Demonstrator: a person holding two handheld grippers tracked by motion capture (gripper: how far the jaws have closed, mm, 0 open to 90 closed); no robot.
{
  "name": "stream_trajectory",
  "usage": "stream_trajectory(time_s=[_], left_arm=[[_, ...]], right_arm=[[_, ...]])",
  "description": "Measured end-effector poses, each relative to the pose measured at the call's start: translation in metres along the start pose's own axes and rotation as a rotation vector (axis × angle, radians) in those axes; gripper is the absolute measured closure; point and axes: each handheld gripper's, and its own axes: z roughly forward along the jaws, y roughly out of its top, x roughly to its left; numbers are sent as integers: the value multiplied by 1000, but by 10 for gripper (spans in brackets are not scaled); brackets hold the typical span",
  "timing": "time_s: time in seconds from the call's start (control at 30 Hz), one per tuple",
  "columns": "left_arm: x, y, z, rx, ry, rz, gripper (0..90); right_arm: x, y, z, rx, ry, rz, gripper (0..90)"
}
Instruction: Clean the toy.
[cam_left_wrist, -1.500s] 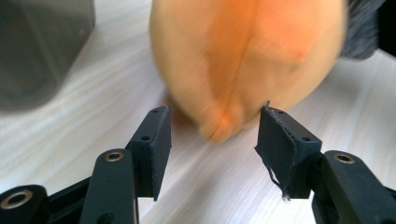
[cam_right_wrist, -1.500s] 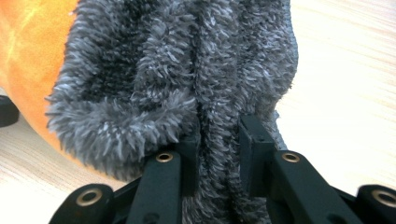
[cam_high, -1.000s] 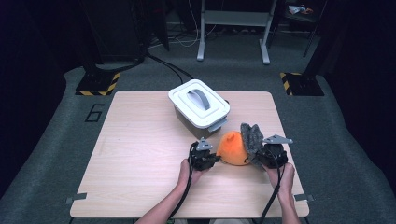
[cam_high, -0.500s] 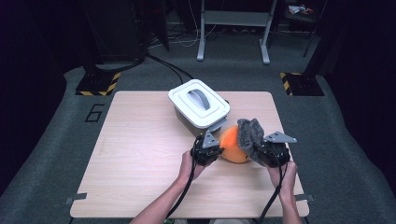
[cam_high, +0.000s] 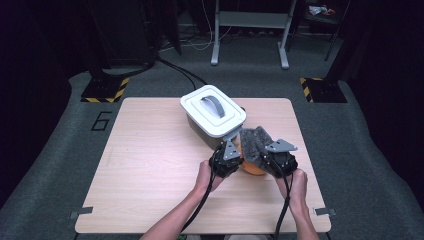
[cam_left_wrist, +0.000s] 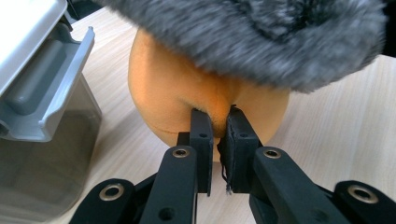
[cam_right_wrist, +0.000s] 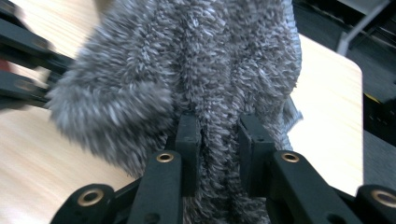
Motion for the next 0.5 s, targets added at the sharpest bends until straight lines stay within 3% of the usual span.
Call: stream_trajectory(time_s=[0.4,0.5], left_arm=[[1,-1,0,-10,1,-13,832],[0,-1,1,-9,-7,-12,832]], right_arm=[[-25,-26,16,90,-23,94,729],[-30,-30,16,80,-20,110,727]])
